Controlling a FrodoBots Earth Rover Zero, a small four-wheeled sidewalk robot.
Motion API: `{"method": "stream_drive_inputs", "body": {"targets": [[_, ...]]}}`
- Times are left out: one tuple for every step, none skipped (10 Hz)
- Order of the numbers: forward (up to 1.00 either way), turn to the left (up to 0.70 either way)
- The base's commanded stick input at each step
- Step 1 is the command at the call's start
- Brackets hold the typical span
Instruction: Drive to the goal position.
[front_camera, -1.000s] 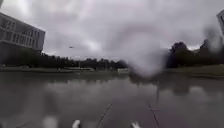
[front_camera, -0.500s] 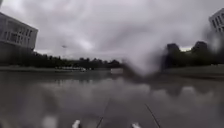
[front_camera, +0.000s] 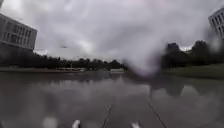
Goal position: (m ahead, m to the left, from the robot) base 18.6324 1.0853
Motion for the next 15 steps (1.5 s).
{"method": "stream_drive_inputs", "body": {"targets": [[0.70, -0.22], [0.70, -0.02], [0.70, 0.00], [0.70, 0.00], [0.70, 0.00], [0.70, 0.00], [0.70, 0.00], [0.70, 0.00], [0.70, 0.00], [0.70, 0.00], [0.70, 0.00], [0.70, 0.00], [0.70, 0.00], [0.70, 0.00], [0.70, 0.00]]}}
